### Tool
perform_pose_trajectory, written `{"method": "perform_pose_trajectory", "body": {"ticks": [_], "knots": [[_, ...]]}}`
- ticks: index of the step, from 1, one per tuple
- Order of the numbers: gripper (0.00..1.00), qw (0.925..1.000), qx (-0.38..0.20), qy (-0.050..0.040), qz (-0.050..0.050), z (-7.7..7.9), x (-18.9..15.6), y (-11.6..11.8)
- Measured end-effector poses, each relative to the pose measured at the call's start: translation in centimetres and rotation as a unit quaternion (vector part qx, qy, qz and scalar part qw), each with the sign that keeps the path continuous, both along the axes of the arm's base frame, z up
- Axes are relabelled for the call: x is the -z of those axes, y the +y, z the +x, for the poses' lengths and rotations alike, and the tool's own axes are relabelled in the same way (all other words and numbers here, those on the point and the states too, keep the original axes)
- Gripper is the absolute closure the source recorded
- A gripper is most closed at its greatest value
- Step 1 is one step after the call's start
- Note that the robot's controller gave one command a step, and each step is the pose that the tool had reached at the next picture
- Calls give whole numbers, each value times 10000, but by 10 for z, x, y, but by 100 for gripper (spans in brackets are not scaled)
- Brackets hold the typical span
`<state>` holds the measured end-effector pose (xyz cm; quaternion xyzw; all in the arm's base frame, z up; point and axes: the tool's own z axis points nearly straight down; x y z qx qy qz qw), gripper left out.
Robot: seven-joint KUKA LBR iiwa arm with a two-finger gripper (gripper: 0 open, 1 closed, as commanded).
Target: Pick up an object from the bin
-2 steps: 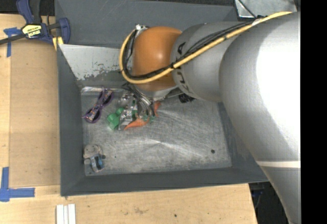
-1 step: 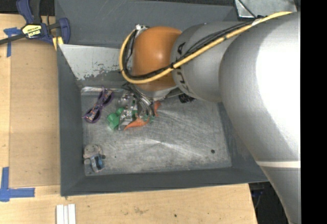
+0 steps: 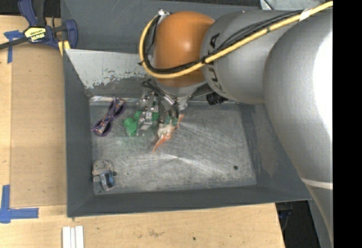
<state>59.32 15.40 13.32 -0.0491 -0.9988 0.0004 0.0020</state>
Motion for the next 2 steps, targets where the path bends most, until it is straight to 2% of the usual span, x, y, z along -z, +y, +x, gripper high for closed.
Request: {"method": "perform_pose_trajectory", "body": {"ticks": [1, 2], "knots": [[100, 9999, -108, -15, 3, -3, -61, -26], [100, 10000, -26, -41, -3, -6, -109, 1]]}}
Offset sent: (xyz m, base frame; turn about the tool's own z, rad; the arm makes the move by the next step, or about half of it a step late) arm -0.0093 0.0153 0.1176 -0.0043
